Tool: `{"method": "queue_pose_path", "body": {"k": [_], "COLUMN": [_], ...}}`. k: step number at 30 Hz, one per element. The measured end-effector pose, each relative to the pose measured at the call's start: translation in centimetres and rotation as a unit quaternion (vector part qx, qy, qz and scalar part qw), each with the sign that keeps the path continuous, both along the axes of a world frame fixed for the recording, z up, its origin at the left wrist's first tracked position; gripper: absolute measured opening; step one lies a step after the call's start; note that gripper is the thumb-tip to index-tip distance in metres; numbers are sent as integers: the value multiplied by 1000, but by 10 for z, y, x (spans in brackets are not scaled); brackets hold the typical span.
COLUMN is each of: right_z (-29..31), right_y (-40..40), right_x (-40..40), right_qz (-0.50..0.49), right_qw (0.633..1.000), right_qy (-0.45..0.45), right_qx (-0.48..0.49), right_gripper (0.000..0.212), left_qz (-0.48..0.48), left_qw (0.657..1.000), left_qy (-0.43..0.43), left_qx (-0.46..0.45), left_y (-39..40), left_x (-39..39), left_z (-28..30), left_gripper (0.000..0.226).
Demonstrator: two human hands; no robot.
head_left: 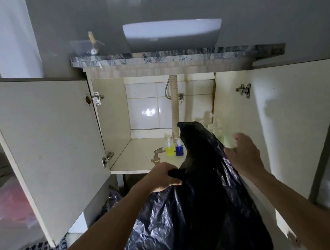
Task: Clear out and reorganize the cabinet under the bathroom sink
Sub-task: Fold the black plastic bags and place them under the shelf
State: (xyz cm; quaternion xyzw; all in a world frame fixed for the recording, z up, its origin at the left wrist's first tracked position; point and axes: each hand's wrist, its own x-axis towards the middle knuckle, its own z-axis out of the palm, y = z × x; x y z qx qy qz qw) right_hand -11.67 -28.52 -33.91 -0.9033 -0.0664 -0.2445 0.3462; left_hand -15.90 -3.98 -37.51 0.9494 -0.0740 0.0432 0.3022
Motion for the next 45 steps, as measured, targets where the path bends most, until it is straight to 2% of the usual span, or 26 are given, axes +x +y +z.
{"method": "queue_pose_path", "body": {"k": [2,3,5,7,9,11,12,13,15,21,23,25,27,30,34,37,41,45], "right_z": [15,23,20,0,-19,-22,-22,-21,-21,-27,-29,-33,-35,-33,-9,10,9,-22], "right_y": [11,20,40,50,47,39,34,31,29,25,22,22,23,22,19,12,0,-15], "right_x": [-13,-24,-40,-38,-28,-21,-17,-14,-11,0,5,18,32,57,79,80,64,35], "right_qz": [113,187,299,318,286,237,214,191,159,92,75,73,52,0,-81,-115,-136,-141], "right_qw": [980,963,934,911,884,886,890,890,896,916,908,884,866,875,878,884,895,912], "right_qy": [-163,-192,-144,-40,47,69,61,49,13,1,27,42,71,68,-7,-65,-107,-89], "right_qx": [-13,-36,-132,-260,-366,-393,-398,-410,-415,-390,-412,-460,-492,-480,-473,-449,-410,-375], "right_gripper": [45,46,56,66,55,16,11,24,32,13,8,2,14,16,17,14,10,12], "left_qz": [-15,-20,-30,-45,-59,-65,-63,-58,-47,18,30,37,44,78,157,197,208,177], "left_qw": [999,999,997,993,991,988,986,983,977,960,949,935,920,905,865,842,840,860], "left_qy": [-6,-5,-2,6,19,46,64,84,120,156,145,147,157,100,-56,-120,-144,-88], "left_qx": [31,49,76,105,121,129,137,150,172,233,279,320,356,405,474,487,481,471], "left_y": [-2,-4,-9,-14,-15,-12,-9,-4,5,23,26,27,29,26,15,12,7,-3], "left_x": [-1,-2,-3,-6,-10,-14,-16,-18,-21,-18,-9,4,22,52,85,90,70,38], "left_z": [2,3,4,7,7,5,2,-1,-6,-17,-17,-17,-15,-2,30,54,65,44], "left_gripper": [12,13,18,20,19,25,31,38,47,50,50,50,48,34,27,25,21,25]}}
